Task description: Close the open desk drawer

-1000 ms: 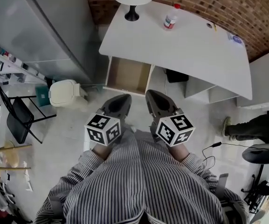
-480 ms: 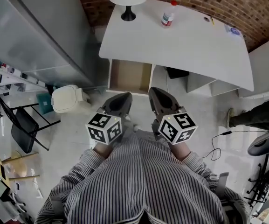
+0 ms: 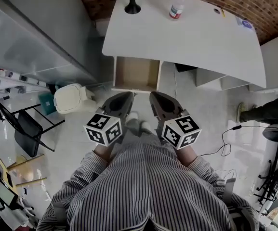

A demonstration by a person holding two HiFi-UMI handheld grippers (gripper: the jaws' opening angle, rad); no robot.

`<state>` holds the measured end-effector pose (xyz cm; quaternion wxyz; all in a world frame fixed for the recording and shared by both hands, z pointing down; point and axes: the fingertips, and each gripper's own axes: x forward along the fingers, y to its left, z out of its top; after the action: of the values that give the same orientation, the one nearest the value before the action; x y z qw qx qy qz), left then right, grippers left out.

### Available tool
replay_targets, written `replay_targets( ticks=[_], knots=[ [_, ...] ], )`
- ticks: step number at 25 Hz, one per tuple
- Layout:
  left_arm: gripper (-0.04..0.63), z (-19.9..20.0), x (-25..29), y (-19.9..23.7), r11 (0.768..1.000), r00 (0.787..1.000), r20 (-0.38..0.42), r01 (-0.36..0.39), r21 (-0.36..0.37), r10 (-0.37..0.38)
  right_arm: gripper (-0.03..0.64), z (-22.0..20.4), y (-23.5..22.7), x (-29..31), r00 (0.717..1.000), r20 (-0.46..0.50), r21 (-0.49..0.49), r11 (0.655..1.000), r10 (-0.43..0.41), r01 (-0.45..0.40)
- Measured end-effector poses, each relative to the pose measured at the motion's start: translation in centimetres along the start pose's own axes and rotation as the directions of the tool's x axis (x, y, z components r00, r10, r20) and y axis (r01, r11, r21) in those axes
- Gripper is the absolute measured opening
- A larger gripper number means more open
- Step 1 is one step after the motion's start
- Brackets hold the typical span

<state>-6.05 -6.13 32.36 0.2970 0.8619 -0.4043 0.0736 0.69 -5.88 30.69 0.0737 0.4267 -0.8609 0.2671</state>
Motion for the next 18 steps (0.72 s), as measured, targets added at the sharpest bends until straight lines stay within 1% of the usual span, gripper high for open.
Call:
replay_targets(
  ticks=[3,6,10,11,15,18],
  knots=[
    [0.014,-1.0,0.4,1.5,0.999,0.999,-0.04,-0.032,0.002,0.033,0.015,-1.2,-1.0,0.7,0.999,-0.034,0.014,1.0,-0.022,0.023],
    [0.014,-2.2,0.5,2.6,0.999,0.997,-0.062,-0.049,-0.025,0.047,0.015,-2.3,-1.8,1.0,0.997,-0.059,0.032,0.998,-0.043,0.045],
    [0.014,-3.2,1.2,3.5,0.995,0.998,-0.053,-0.021,-0.101,0.016,0.015,-3.3,-2.5,2.0,0.997,-0.072,0.089,0.996,-0.002,0.008],
    [0.014,-3.4,1.4,3.6,0.994,0.998,-0.054,-0.016,-0.109,0.01,0.015,-3.5,-2.7,2.3,0.997,-0.075,0.101,0.995,0.006,0.002],
    [0.014,-4.7,2.5,4.8,0.995,0.994,-0.104,-0.033,-0.094,0.023,0.015,-4.5,-3.8,3.4,0.994,-0.109,0.085,0.996,-0.009,0.018],
    [0.014,-5.5,3.5,5.9,0.993,0.992,-0.126,-0.037,-0.109,0.023,0.015,-5.5,-4.7,4.5,0.991,-0.134,0.076,0.997,-0.01,0.021]
  ],
)
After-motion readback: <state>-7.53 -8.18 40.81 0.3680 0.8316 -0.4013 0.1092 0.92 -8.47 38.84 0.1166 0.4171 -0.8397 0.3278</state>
